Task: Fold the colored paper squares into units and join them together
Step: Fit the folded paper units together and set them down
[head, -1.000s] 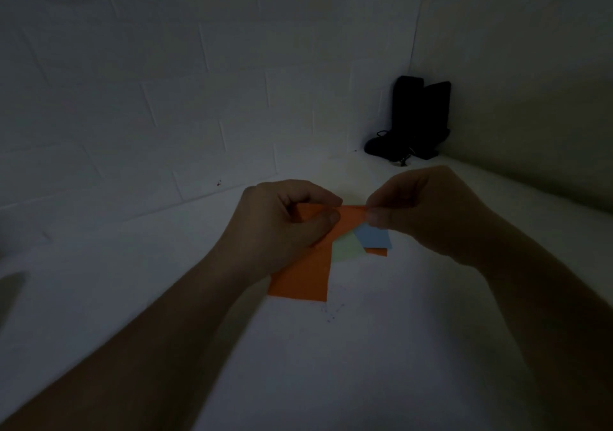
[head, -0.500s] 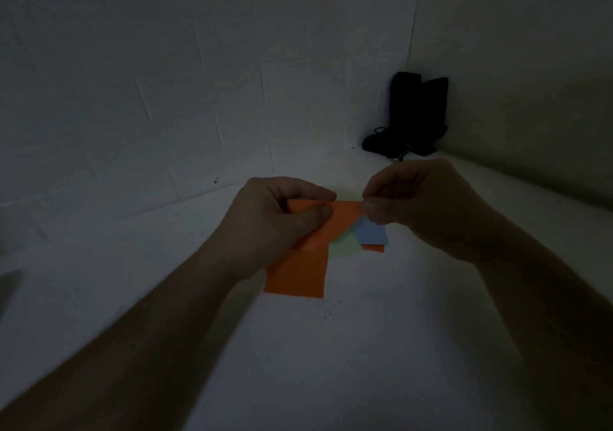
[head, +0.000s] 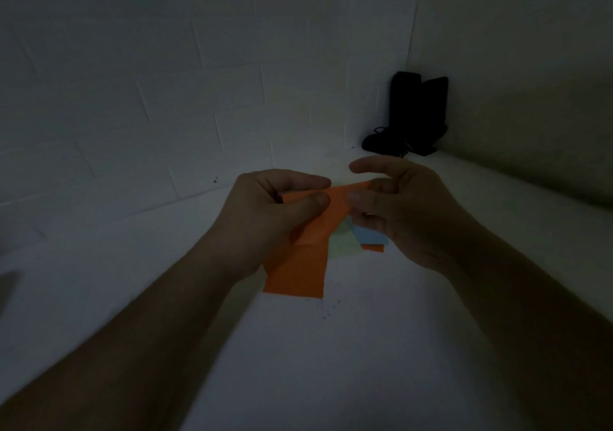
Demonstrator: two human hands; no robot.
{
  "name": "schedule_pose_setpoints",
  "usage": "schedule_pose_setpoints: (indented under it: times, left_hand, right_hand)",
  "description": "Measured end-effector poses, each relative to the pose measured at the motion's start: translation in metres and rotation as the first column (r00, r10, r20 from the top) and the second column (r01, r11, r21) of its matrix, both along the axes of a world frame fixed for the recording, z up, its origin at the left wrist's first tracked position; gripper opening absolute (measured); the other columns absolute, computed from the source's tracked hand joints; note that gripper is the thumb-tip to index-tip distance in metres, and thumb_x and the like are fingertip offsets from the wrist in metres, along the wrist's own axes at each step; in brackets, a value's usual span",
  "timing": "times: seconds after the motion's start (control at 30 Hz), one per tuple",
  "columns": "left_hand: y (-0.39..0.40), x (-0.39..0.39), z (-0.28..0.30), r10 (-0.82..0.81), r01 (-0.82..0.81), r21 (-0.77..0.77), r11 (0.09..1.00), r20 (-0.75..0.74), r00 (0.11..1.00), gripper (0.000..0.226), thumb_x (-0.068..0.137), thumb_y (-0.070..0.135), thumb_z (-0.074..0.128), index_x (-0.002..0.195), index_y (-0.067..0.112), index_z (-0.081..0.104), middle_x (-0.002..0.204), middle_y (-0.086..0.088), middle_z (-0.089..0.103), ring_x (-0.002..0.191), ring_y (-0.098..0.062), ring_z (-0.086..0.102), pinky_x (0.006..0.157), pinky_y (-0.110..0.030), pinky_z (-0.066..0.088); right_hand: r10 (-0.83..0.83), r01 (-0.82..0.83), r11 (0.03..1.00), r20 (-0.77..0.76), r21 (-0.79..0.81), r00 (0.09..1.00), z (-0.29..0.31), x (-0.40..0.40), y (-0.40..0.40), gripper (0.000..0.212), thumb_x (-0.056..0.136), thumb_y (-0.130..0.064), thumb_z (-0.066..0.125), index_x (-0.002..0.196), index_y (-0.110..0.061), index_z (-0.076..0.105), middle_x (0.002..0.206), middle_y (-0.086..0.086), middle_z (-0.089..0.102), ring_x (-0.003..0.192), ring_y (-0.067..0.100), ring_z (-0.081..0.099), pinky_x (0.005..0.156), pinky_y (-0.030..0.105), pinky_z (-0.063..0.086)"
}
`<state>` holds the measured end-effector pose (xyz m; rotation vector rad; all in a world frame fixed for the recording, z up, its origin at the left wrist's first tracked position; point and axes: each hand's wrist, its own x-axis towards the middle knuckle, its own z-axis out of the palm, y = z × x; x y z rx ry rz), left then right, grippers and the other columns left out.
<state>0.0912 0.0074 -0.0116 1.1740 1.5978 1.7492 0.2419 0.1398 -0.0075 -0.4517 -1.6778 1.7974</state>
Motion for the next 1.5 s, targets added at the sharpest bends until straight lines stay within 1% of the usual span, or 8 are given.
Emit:
schedule_pose_setpoints:
  times: [0.1, 0.7, 0.87, 0.93, 1.1, 1.23, 1.3, 1.5]
  left_hand:
    - [0.0005, 0.001, 0.0002, -0.001, 0.002, -0.017, 1.0, 0.01, 1.0, 0.017, 0.085, 0.004, 0.078, 0.095, 0.018, 0.081, 0.089, -0.009, 0.08, 0.078, -0.02, 0.076, 0.07, -0.028, 0.06]
    - [0.0021, 0.0025, -0.002, 0.058, -0.057, 0.019, 0.998, -0.052, 0.997, 0.013, 0.084, 0.011, 0.081, 0.089, 0.023, 0.08, 0.084, -0.003, 0.079, 0.072, -0.017, 0.074, 0.064, -0.027, 0.058]
    - [0.0013, 0.0024, -0.0037, 0.11, -0.1, 0.08, 0.992, -0.132, 0.985, 0.015, 0.086, 0.009, 0.081, 0.091, 0.023, 0.078, 0.084, 0.0, 0.077, 0.072, -0.021, 0.074, 0.064, -0.037, 0.062]
    - [0.0008, 0.0026, -0.0055, 0.161, -0.135, 0.122, 0.983, -0.238, 0.958, 0.019, 0.086, 0.008, 0.081, 0.095, 0.024, 0.077, 0.084, 0.001, 0.076, 0.074, -0.024, 0.074, 0.069, -0.044, 0.065]
    - [-0.0037, 0.0026, -0.0047, 0.326, -0.21, 0.266, 0.941, -0.535, 0.779, 0.024, 0.087, 0.012, 0.081, 0.104, 0.028, 0.076, 0.093, 0.018, 0.076, 0.09, 0.0, 0.073, 0.08, -0.023, 0.059]
    - [-0.0023, -0.0007, -0.0087, 0.367, -0.217, 0.317, 0.923, -0.558, 0.745, 0.016, 0.088, 0.013, 0.08, 0.099, 0.025, 0.08, 0.098, 0.017, 0.076, 0.095, -0.002, 0.071, 0.064, -0.025, 0.055]
    - [-0.002, -0.0006, -0.0079, 0.372, -0.203, 0.339, 0.919, -0.567, 0.735, 0.016, 0.089, 0.012, 0.08, 0.099, 0.024, 0.079, 0.103, 0.016, 0.076, 0.102, -0.002, 0.071, 0.065, -0.023, 0.055]
    - [0.0001, -0.0057, -0.0065, 0.416, -0.136, 0.436, 0.89, -0.648, 0.638, 0.012, 0.088, 0.01, 0.08, 0.097, 0.019, 0.077, 0.111, 0.008, 0.074, 0.122, -0.007, 0.064, 0.103, -0.033, 0.051]
  right_hand:
    - [-0.002, 0.002, 1.0, 0.0, -0.001, 1.0, 0.0004, 0.0011, 0.002, 0.034, 0.083, 0.004, 0.072, 0.11, -0.017, 0.067, 0.065, 0.006, 0.063, 0.073, 0.019, 0.07, 0.071, 0.03, 0.058]
    - [0.042, -0.05, 0.997, -0.133, -0.058, 0.99, 0.0036, 0.0046, 0.0032, 0.038, 0.083, 0.009, 0.062, 0.11, -0.016, 0.066, 0.077, 0.004, 0.067, 0.084, 0.017, 0.072, 0.078, 0.032, 0.06]
    - [0.049, -0.059, 0.995, -0.132, -0.078, 0.99, 0.0031, 0.0028, 0.0022, 0.04, 0.085, 0.009, 0.062, 0.115, -0.017, 0.064, 0.076, 0.004, 0.067, 0.083, 0.017, 0.072, 0.081, 0.033, 0.059]
    - [0.023, -0.025, 1.0, -0.12, -0.014, 0.993, 0.003, 0.0027, 0.001, 0.039, 0.087, 0.011, 0.061, 0.114, -0.018, 0.064, 0.076, 0.001, 0.068, 0.084, 0.016, 0.072, 0.081, 0.033, 0.059]
    - [-0.096, 0.11, 0.94, -0.06, 0.322, 0.994, 0.0072, 0.0044, -0.0046, 0.036, 0.085, 0.005, 0.071, 0.104, -0.025, 0.065, 0.08, -0.006, 0.074, 0.079, 0.01, 0.072, 0.067, 0.02, 0.055]
    - [-0.209, 0.244, 0.822, -0.126, 0.515, 0.97, 0.0056, 0.0037, -0.0054, 0.032, 0.079, 0.001, 0.079, 0.087, -0.028, 0.069, 0.08, -0.013, 0.074, 0.078, 0.005, 0.07, 0.07, 0.017, 0.053]
    - [-0.247, 0.275, 0.784, -0.126, 0.556, 0.961, 0.0047, 0.0031, -0.0052, 0.027, 0.079, -0.003, 0.08, 0.08, -0.028, 0.07, 0.079, -0.013, 0.073, 0.076, 0.005, 0.068, 0.068, 0.014, 0.051]
    - [-0.289, 0.303, 0.721, -0.126, 0.623, 0.949, 0.0059, 0.0051, -0.0045, 0.026, 0.079, -0.004, 0.08, 0.079, -0.027, 0.069, 0.083, -0.012, 0.071, 0.08, 0.005, 0.068, 0.066, 0.014, 0.053]
